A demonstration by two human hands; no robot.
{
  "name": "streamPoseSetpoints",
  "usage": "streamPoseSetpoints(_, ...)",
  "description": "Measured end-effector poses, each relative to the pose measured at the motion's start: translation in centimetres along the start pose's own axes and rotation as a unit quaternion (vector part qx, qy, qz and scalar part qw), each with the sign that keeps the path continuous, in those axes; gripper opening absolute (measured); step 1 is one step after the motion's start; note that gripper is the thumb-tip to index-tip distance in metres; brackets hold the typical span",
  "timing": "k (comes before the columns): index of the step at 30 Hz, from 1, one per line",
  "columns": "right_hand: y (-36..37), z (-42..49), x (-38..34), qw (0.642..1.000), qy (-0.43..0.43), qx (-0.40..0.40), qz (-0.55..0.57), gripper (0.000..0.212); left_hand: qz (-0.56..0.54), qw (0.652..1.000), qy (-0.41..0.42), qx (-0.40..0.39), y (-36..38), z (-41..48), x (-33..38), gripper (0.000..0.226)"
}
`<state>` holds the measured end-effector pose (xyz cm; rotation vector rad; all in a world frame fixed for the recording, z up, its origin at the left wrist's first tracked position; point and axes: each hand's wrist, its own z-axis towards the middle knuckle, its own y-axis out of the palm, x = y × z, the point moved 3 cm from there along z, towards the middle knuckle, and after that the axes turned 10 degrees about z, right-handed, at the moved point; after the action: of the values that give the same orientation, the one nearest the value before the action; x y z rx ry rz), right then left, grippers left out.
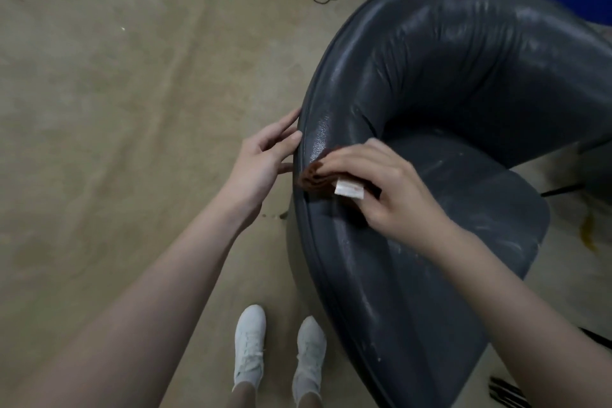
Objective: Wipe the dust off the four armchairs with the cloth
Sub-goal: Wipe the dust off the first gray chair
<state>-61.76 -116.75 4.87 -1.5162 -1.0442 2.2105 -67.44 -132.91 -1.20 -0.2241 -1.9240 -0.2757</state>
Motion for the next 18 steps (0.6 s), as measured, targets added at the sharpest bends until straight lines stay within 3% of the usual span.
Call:
streamPoseSetpoints(6, -2.0, 5.3, 1.7, 0.992, -0.012, -0.025, -0.121, 0.041, -0.029, 1.000, -0.007, 0.006, 0.1, -0.3, -0.5, 0.041)
streamPoseSetpoints(9, -1.6, 5.9, 1.6, 0.980, -0.054, -0.081, -0.171, 0.043, -0.056, 0.998, -0.009, 0.002, 0.2, -0.6, -0.6, 0.041)
streamPoseSetpoints(14, -1.3, 5.0, 0.7, 0.960, -0.132, -0.189, -0.162, 0.042, -0.096, 0.995, -0.020, 0.016, 0.4, -0.9, -0.9, 0.038)
streamPoseSetpoints(18, -2.9, 7.2, 2.4, 0.972, -0.098, -0.148, -0.155, 0.049, -0.111, 0.993, -0.016, 0.028, 1.0, -1.2, -1.0, 0.039)
